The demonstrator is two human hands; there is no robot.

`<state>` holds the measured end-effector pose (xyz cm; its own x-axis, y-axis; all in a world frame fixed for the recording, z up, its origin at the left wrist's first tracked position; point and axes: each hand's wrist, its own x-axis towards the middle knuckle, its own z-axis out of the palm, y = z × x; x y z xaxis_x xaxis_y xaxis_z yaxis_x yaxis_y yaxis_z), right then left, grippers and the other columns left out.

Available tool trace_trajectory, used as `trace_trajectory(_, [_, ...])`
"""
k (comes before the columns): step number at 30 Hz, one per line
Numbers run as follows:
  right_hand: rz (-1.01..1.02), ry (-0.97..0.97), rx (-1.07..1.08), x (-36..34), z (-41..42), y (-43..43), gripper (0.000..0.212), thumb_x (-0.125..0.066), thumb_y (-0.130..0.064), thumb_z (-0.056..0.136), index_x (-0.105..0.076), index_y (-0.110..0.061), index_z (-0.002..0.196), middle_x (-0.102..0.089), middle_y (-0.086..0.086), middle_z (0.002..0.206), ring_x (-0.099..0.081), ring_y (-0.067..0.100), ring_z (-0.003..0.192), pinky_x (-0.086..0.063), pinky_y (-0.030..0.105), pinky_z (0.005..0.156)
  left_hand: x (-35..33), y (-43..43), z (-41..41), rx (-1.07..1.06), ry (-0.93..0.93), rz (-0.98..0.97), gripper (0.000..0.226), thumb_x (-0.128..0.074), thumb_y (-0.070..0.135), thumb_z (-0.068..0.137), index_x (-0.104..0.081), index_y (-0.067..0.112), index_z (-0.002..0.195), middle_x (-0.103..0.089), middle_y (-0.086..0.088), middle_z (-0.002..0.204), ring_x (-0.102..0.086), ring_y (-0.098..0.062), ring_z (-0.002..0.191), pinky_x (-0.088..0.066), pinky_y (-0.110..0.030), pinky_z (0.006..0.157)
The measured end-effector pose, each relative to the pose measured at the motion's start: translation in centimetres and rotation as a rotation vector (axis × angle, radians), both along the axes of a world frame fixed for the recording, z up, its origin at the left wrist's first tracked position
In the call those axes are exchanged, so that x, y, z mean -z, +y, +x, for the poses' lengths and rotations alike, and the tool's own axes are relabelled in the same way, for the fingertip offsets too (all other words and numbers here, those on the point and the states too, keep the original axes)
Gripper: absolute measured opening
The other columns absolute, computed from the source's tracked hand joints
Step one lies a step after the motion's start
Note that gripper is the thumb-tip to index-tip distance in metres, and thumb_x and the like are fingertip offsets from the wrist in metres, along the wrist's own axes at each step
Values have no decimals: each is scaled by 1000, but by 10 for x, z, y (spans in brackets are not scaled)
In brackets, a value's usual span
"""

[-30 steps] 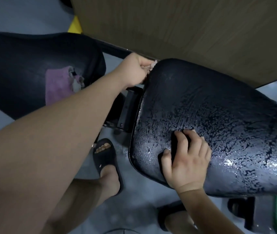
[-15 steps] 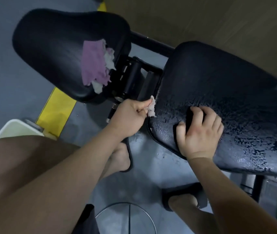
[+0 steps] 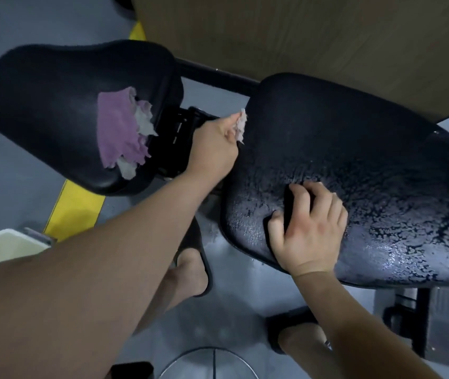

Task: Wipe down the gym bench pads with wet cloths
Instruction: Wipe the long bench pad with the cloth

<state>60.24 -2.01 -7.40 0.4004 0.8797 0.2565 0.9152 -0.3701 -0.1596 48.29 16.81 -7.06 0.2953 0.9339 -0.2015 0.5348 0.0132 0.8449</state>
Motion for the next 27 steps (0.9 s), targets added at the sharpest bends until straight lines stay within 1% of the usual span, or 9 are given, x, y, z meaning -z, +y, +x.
trace_trajectory(3, [-9,6,-2,1,2,0,50,-60,-36,81,-66,-10,123,-58,17,127,-53,45,109,-40,54,101,9,35,22,23,4,9,43,-43,6,104,-56,14,144,-64,-6,137,-59,-15,127,-38,-3,94])
trace_trajectory(7, [-13,9,-9,0,2,0,51,-60,-36,80,-66,-9,122,-59,18,126,-51,42,113,-38,55,104,21,74,44,107,-126,-53,47,-39,0,101,-63,16,138,-69,1,129,-63,-13,122,-47,-24,108])
trace_trajectory(13, [-31,44,1,-3,3,0,52,-59,-37,77,-68,-9,120,-59,16,124,-52,41,114,-38,55,106,10,112,82,50,-351,-338,32,-48,2,101,-77,15,106,-78,-2,99,-73,-16,92,-60,-30,77])
trace_trajectory(16, [-43,62,-1,-4,4,0,52,-62,-37,75,-68,-10,120,-60,16,124,-54,41,114,-39,56,106,-9,129,110,242,-203,-343,23,-55,17,95,-77,20,100,-74,1,101,-67,-17,98,-53,-30,83])
trace_trajectory(19, [-58,66,-4,-4,5,-1,53,-64,-38,74,-68,-10,120,-60,15,124,-55,41,115,-39,56,106,-24,133,137,576,167,-77,26,-52,33,100,-73,24,111,-71,8,108,-63,-13,107,-48,-28,95])
trace_trajectory(21, [-55,73,-4,-5,5,-2,54,-64,-38,74,-69,-11,120,-60,14,123,-55,40,115,-39,55,107,-28,132,137,684,293,46,30,-47,38,105,-69,26,121,-68,8,120,-60,-12,113,-46,-26,100])
trace_trajectory(23, [-46,86,-3,-5,5,-1,53,-64,-39,74,-69,-12,120,-61,14,123,-55,39,117,-38,54,109,-27,141,123,685,298,-25,33,-43,38,109,-66,26,129,-65,8,128,-58,-9,115,-43,-23,97])
trace_trajectory(25, [-43,97,-5,-5,6,-1,53,-65,-38,74,-70,-11,119,-61,14,123,-55,39,118,-38,54,110,-29,145,111,595,290,-261,36,-41,43,109,-67,23,126,-67,0,125,-61,-14,102,-49,-29,87])
trace_trajectory(27, [-44,109,-9,-5,7,-1,53,-65,-38,74,-70,-11,120,-62,14,124,-55,39,119,-37,54,111,-31,148,118,555,329,-335,36,-43,41,109,-67,17,119,-67,-8,120,-61,-19,96,-52,-36,87])
